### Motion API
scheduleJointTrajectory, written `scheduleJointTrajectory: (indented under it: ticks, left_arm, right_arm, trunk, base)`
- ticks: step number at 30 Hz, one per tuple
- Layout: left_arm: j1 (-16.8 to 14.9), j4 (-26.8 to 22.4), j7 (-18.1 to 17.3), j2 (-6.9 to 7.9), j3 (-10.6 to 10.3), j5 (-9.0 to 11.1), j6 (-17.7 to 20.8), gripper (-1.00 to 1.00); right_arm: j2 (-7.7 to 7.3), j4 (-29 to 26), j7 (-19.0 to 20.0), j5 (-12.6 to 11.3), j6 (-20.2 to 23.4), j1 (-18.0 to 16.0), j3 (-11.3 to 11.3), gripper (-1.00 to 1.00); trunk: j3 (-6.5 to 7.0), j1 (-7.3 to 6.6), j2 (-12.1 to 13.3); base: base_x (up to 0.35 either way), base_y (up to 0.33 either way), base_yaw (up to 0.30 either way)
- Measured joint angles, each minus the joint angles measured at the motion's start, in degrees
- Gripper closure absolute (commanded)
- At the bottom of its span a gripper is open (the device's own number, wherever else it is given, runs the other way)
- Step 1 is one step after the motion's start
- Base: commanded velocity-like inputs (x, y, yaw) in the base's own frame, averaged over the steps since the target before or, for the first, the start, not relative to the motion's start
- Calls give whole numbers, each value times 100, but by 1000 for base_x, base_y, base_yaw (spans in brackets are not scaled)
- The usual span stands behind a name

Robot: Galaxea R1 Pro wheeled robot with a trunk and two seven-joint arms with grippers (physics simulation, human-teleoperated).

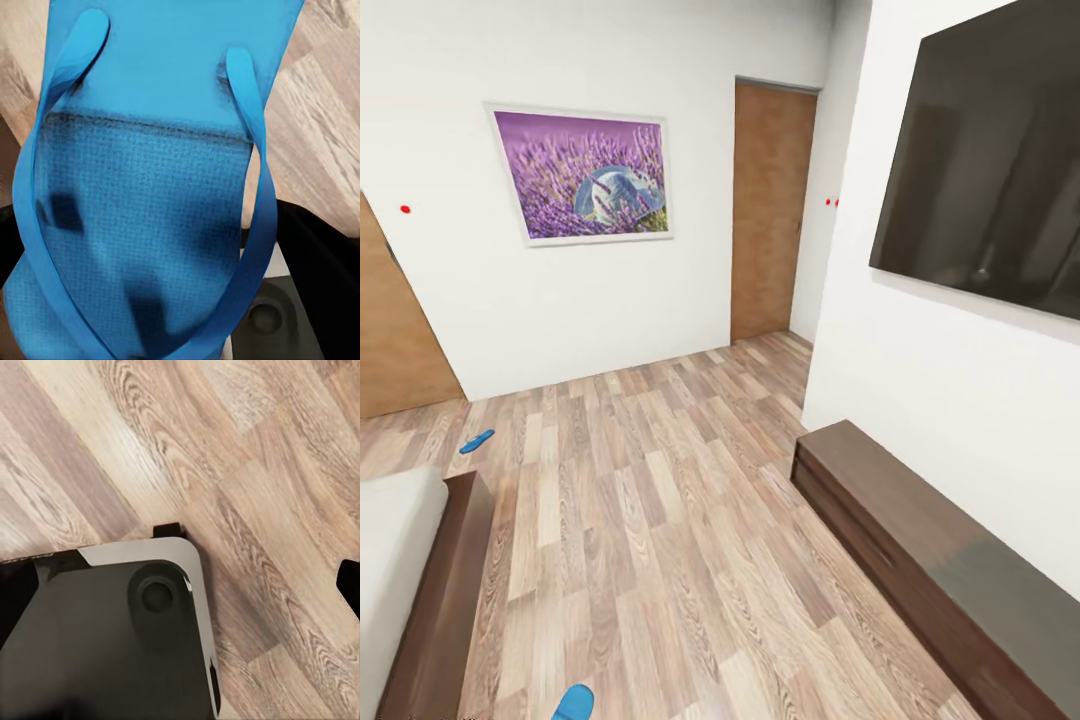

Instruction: In the bedroom, move the book from the bed onto either nightstand, and place the two sandals side by side next to the bed.

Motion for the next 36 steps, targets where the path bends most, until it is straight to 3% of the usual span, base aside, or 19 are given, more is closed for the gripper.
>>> scheduleJointTrajectory:
  ticks: [22,36]
  left_arm:
    - [15,0,-1,-4,-17,-1,-71,100]
    - [14,0,0,-9,-25,0,-79,100]
  right_arm:
    - [0,0,-1,0,-1,1,0,-100]
    - [0,0,0,0,-2,1,-1,-100]
  trunk:
    - [149,1,1]
    - [177,1,1]
  base:
    - [16,-17,208]
    - [0,-17,82]
